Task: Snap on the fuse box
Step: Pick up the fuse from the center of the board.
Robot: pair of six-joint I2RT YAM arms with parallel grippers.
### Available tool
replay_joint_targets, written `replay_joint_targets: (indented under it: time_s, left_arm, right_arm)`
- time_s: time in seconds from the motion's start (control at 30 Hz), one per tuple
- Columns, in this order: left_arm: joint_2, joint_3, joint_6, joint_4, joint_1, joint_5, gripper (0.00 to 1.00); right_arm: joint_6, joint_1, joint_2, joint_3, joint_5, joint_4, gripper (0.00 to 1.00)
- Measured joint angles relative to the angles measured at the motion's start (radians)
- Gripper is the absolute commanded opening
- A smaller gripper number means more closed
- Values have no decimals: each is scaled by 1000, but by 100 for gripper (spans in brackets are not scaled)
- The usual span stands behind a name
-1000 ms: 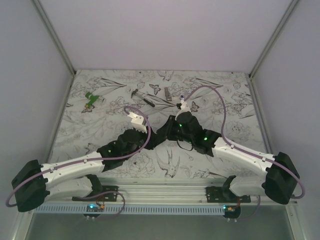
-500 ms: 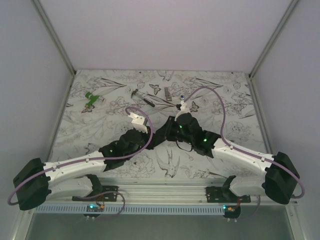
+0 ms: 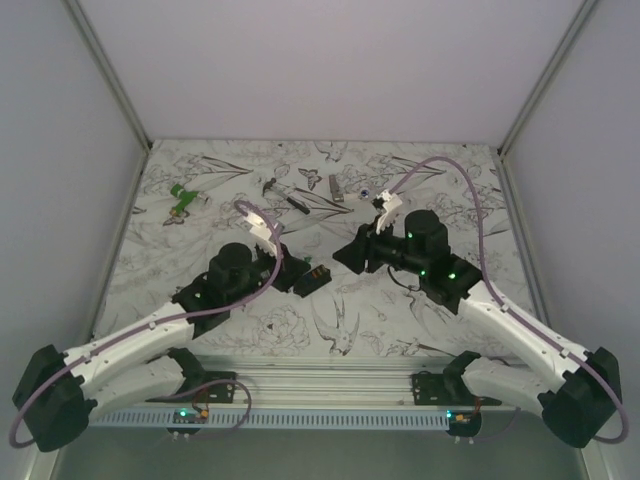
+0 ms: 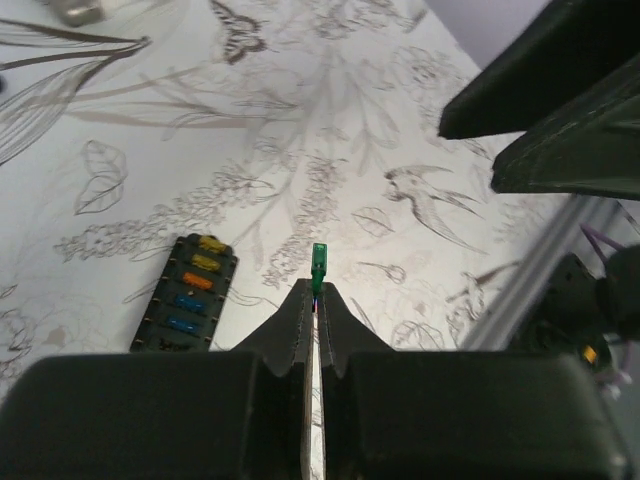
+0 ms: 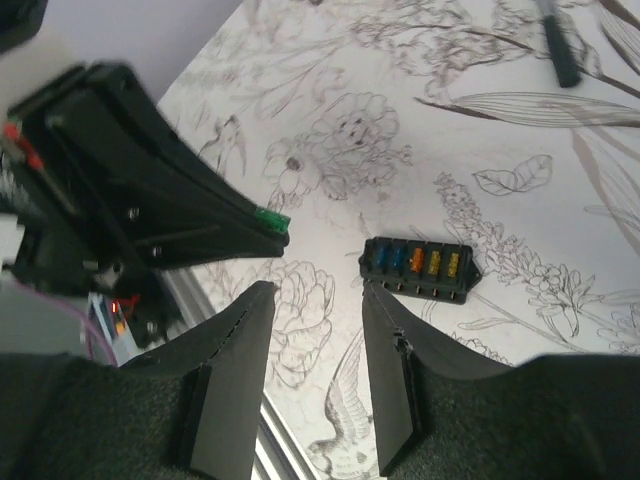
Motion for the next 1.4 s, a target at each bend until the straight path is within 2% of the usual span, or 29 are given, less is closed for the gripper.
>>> replay_joint_targets:
  time_s: [0.23, 0.37, 0.53, 0.93, 1.2, 1.3, 1.4]
  left_arm:
    - [-45, 29, 77, -69, 36, 303, 0]
    - [-45, 83, 114, -105, 35, 443, 0]
    - [-28, 134, 145, -119, 25, 542, 0]
    - [11, 166, 174, -134, -11, 597, 0]
    - [11, 166, 174, -144, -11, 595, 0]
    - [11, 166, 174, -148, -14, 591, 0]
    - [13, 166, 173, -150, -17, 586, 17]
  right_arm:
    - [-332, -24, -8, 75, -322, -130, 45]
    - [-460, -24, -4, 124, -449, -185, 42]
    - [-542, -24, 37, 159, -579, -213, 40]
    - [-613, -23, 90, 162, -704, -261, 21]
    - [-636, -23, 101, 166, -735, -283, 1]
    - [-640, -23, 103, 166, -737, -286, 0]
    - [-640, -23, 103, 166, -737, -293, 0]
